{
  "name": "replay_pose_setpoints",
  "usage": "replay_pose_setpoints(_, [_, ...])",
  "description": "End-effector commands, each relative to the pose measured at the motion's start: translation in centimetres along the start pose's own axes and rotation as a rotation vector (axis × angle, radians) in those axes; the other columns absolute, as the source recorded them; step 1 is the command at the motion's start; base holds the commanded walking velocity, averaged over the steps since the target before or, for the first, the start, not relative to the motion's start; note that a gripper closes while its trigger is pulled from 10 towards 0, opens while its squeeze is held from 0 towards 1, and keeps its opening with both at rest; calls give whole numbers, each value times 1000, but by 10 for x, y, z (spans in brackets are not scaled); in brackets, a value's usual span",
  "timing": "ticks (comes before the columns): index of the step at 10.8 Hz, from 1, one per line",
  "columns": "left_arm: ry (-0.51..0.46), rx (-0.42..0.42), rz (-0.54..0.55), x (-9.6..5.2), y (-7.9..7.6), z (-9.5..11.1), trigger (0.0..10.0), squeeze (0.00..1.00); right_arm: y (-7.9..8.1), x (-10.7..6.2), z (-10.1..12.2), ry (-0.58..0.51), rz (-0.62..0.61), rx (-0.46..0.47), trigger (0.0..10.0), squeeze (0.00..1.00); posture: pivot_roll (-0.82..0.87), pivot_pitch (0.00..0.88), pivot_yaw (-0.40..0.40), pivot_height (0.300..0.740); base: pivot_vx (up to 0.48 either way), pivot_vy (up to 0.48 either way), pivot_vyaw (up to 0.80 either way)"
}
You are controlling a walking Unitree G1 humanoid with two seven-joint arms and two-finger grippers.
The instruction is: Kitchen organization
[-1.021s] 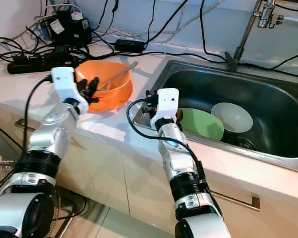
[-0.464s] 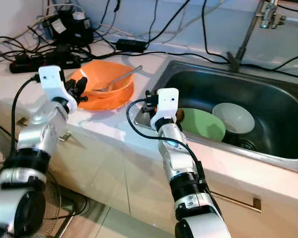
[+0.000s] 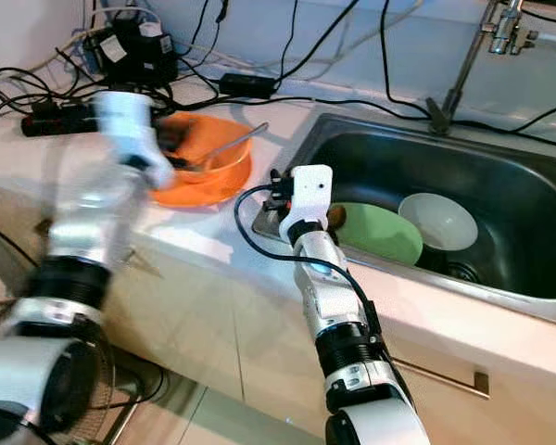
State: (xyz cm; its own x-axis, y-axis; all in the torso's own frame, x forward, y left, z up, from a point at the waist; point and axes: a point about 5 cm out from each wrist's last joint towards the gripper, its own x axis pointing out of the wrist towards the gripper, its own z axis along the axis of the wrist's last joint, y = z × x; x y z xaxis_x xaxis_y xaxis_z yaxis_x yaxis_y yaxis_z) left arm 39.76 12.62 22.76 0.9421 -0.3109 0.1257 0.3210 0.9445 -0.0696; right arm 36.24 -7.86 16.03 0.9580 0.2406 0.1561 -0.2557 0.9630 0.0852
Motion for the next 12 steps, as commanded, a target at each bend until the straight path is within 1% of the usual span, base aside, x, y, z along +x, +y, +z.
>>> replay_pose_setpoints(1, [24,14,-27,-2,-3,-5,10000,0,-1,1,1,1,-8,-4,10000,0,164,13,7,740,0,0,0])
replay_pose_setpoints(2, [86,-9,-92,-2,-20,-23,10000,0,-3,1,1,1,-12,-6,10000,0,162,14,8,740,0,0,0])
replay_pose_setpoints(3, [106,-25,-107,-3,-26,-29,10000,0,-3,1,1,1,-14,-7,10000,0,162,14,8,740,0,0,0])
replay_pose_setpoints(4, [115,-50,-100,-4,-27,-31,10000,0,-3,1,1,1,-14,-7,10000,0,160,18,9,740,0,0,0])
replay_pose_setpoints(5, [118,-72,-83,-5,-25,-33,10000,0,-3,1,2,1,-15,-6,10000,0,162,18,9,740,0,0,0])
replay_pose_setpoints(6, [121,-83,-52,-8,-19,-35,10000,0,-3,1,2,0,-16,-7,10000,0,162,18,8,740,0,0,0])
replay_pose_setpoints(9, [112,-81,0,-14,-6,-32,10000,0,-3,1,2,-3,-15,-5,10000,0,170,15,3,740,0,0,0])
replay_pose_setpoints(11, [115,-83,59,-20,9,-30,10000,0,-3,1,3,-3,-14,-7,10000,0,171,16,1,740,0,0,0])
replay_pose_setpoints(12, [116,-82,75,-22,14,-30,10000,0,-3,2,3,-3,-13,-8,10000,0,171,16,1,740,0,0,0])
